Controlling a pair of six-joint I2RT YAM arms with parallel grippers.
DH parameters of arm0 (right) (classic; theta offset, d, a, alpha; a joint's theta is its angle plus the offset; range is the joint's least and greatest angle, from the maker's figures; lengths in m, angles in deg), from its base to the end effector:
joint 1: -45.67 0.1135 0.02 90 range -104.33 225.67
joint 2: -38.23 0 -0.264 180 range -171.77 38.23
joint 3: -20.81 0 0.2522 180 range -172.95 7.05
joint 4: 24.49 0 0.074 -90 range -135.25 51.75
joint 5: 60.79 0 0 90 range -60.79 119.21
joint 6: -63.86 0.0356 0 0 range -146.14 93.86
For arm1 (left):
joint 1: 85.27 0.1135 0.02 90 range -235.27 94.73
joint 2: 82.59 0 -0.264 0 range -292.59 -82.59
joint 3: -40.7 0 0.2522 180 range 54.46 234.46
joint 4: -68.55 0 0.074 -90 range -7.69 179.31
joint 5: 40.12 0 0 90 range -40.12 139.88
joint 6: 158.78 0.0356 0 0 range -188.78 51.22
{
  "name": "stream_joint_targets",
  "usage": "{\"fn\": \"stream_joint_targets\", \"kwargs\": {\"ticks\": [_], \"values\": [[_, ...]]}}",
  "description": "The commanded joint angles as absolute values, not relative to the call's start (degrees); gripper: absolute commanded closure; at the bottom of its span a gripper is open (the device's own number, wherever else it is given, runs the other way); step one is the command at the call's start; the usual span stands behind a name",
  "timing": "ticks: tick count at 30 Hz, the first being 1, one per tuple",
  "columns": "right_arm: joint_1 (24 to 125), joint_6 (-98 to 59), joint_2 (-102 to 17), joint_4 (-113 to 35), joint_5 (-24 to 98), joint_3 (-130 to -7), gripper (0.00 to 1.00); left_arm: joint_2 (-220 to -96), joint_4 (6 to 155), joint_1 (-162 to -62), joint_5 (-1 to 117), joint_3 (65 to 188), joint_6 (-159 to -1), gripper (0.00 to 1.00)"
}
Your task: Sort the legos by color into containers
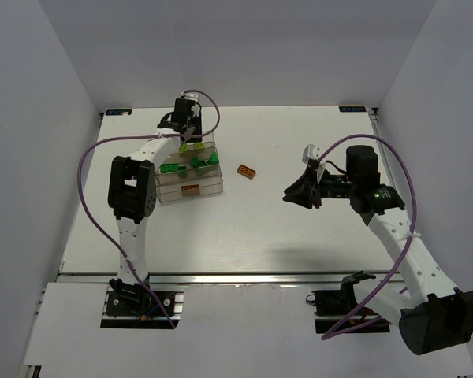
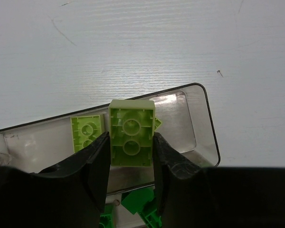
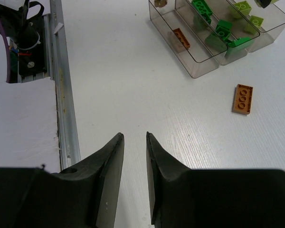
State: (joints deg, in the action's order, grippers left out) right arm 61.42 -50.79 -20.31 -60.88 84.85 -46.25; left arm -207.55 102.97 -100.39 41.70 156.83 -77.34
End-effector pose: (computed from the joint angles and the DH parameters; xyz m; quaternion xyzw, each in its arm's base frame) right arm 0.1988 0.0866 0.3321 -0.4876 0.6278 0.3631 0.4860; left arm 0.4841 -0.1255 0.2163 0.0241 0.9157 -0.0171 0.4008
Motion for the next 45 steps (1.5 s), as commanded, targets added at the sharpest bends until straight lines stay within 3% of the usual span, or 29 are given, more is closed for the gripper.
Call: {"fn": "stream_joint_targets", "kwargs": {"ticks": [1,6,19,28,33,37,39,40,41,45], "values": [[61.2,-51.5,-20.2,-60.9,85.5,-46.8,0.68,-206.5,102.9,-100.1,41.0,156.9,-76.9,0.61],[61.1,-51.5,-20.3,-60.9,85.5,-46.8,0.68,-206.2,103.6,-100.1,40.7,156.9,-76.7,0.45],[61.1,-51.8,-21.0,-61.0,85.1,-46.8,0.68,-202.2,103.8,-100.0,41.1,156.1,-77.3,0.39],[62.2,-53.1,-27.1,-63.6,83.6,-48.9,0.68,-181.1,90.4,-100.0,49.8,136.6,-83.1,0.35],[67.7,-54.2,-32.0,-63.7,74.0,-52.0,0.67,-171.6,85.2,-100.0,53.9,127.6,-87.6,0.27],[72.5,-55.9,-37.7,-63.8,65.4,-57.0,0.56,-163.5,82.7,-100.0,54.1,120.7,-91.9,0.15],[74.3,-57.2,-42.6,-64.0,62.3,-60.1,0.41,-158.8,80.6,-99.9,55.5,119.0,-93.8,0.15],[74.5,-57.2,-44.3,-63.6,61.6,-63.1,0.25,-157.2,79.9,-99.9,56.5,118.1,-94.3,0.14],[75.0,-57.0,-46.1,-63.0,60.9,-64.7,0.11,-154.0,79.4,-99.9,56.7,116.5,-95.0,0.02],[77.0,-52.9,-58.1,-58.4,52.1,-71.9,0.11,-146.7,77.3,-99.9,54.9,112.3,-95.0,0.02]]}}
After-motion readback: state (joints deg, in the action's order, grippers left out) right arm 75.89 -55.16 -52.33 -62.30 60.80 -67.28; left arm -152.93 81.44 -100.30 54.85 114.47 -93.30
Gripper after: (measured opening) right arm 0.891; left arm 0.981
